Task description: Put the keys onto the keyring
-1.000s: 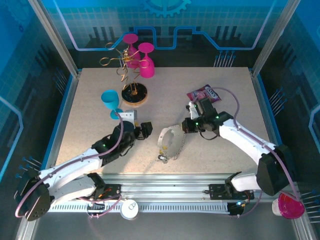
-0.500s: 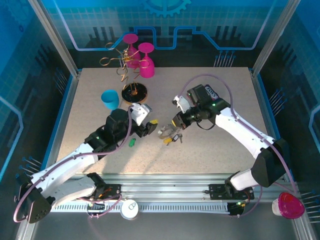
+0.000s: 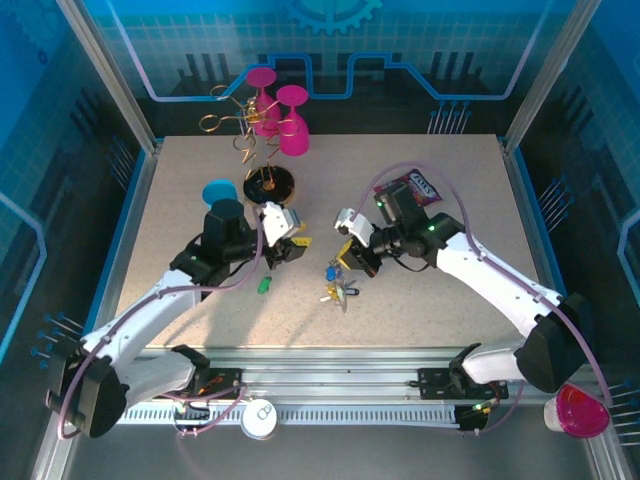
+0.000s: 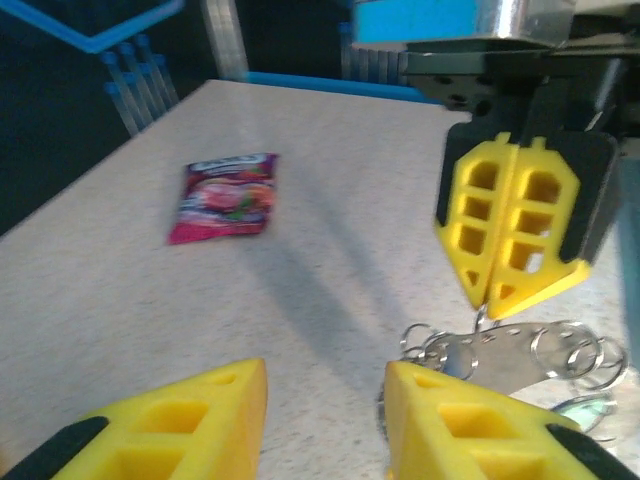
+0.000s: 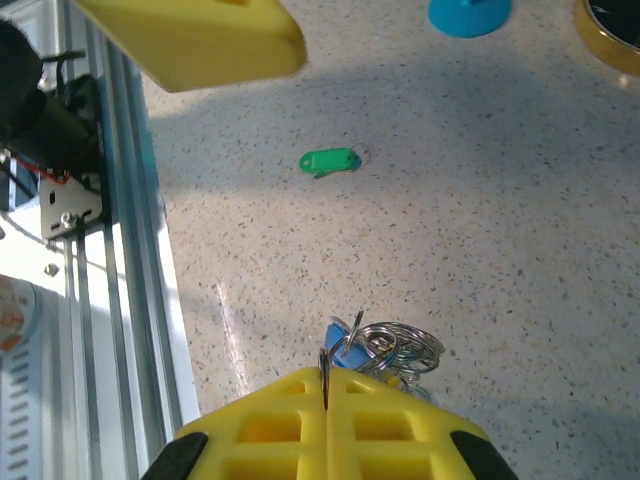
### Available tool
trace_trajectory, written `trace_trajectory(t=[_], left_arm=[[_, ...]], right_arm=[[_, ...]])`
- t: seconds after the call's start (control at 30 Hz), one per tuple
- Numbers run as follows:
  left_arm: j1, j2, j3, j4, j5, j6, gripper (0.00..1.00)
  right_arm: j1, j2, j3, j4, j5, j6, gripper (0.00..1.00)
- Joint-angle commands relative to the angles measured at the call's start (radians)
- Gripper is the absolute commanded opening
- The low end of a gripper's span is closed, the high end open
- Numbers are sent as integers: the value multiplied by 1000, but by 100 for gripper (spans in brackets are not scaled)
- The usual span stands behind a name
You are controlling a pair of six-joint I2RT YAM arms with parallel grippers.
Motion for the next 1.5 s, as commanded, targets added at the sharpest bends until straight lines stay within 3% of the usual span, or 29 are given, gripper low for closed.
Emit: trace_trajectory(t=[0.0,0.23,0.43,0.67,1.13,1.33,1.47], left_arm=[[7,31,-41,95,271,44,33],[5,62,-87,94,438,112,14],[5,69,-104,24,432,184,23],[4,117,-87,-14,414,248,23],[-2,176,-86,20,442,216,23],[-4,183,-97,73,440,186,19],[-4,171,-120,132,436,162,11]], right_arm=[[15,-23,-16,80,-73,-113,0],[41,27,17,18,-89,-216,0],[59,62,36,17,-113,-248,0],[77,75,36,21,-132,-259,0],[110,85,24,99,-138,-214,0],[120,94,18,132,-148,-189,0],[119,94,6,145,-155,-174,0]])
